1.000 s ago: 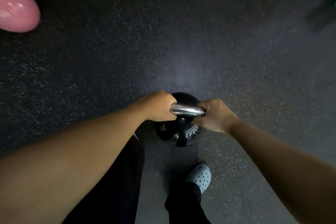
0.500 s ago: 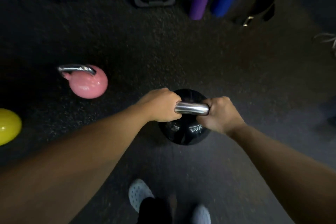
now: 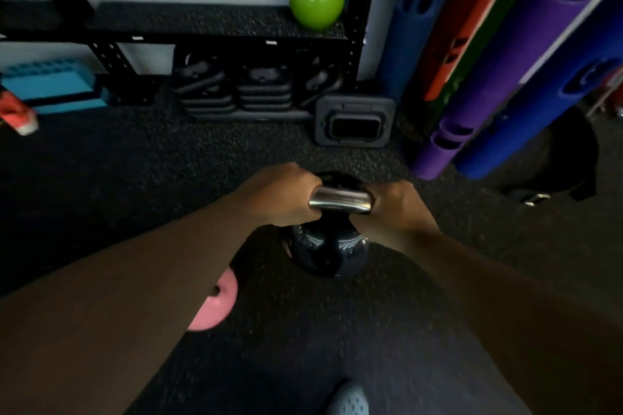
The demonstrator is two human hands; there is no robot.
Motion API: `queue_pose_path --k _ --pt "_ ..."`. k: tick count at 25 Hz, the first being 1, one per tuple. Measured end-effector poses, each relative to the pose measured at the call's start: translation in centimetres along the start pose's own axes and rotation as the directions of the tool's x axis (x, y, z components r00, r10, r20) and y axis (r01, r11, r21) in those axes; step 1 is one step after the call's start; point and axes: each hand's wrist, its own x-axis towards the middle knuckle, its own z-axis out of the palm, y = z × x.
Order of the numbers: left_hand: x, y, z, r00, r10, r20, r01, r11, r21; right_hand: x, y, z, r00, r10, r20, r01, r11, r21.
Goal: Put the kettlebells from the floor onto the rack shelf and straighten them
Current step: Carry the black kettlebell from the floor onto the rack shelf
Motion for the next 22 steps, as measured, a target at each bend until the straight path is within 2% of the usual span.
queue_pose_path --k 3,8,12,18,22 --pt "5.8 -5.3 -3.3 0.999 -0.048 -0.021 0.047 0.999 -0.026 9.4 -1.6 -1.0 0.996 -0.082 -0.032 0.08 0.995 -0.058" --pt "14.0 -15.0 -8.3 0.988 -0.064 -0.138 0.059 0.997 -0.043 24.9 -4.8 -1.9 0.985 -0.169 0.022 0.17 0.977 -0.125" --pt "19.7 -23.7 -13.0 0.978 -0.126 -0.164 0.122 0.992 -0.034 36.9 -8.0 -0.5 0.981 -0.191 0.045 0.195 0.97 -0.148" --pt "28.5 -33.8 -19.1 0.949 -0.117 -0.292 0.15 0.984 0.095 51.5 -11.0 1.1 0.976 -0.214 -0.049 0.209 0.974 -0.086" --pt "34.9 -38.8 -22.2 0.92 -0.159 -0.359 0.201 0.976 0.082 61.3 -11.6 0.9 0.93 -0.355 -0.092 0.343 0.931 -0.123"
